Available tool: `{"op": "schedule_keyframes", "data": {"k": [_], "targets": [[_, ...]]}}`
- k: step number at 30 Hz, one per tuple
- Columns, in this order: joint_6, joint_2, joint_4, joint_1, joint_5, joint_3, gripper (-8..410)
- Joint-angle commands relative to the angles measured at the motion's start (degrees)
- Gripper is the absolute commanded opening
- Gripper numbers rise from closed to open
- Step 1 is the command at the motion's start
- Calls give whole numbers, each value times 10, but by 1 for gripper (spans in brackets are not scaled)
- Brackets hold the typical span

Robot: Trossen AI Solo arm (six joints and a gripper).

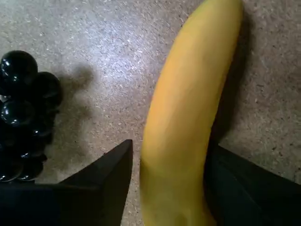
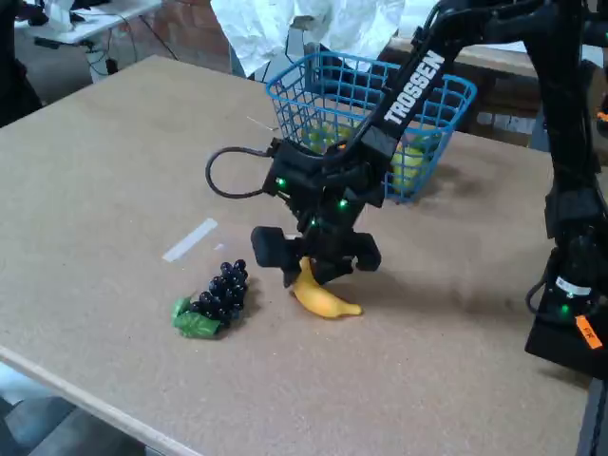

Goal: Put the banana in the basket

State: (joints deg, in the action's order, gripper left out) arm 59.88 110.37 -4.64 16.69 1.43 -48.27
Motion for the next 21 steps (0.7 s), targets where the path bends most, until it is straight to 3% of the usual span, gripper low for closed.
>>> {"op": "schedule_keyframes", "data": {"k": [1,7,21], "targets": [[6,-2,-5,1,13,0,103],[8,-21,-5,2,5,0,1],[-65,-232,-28,2,-6,-2,3]]}}
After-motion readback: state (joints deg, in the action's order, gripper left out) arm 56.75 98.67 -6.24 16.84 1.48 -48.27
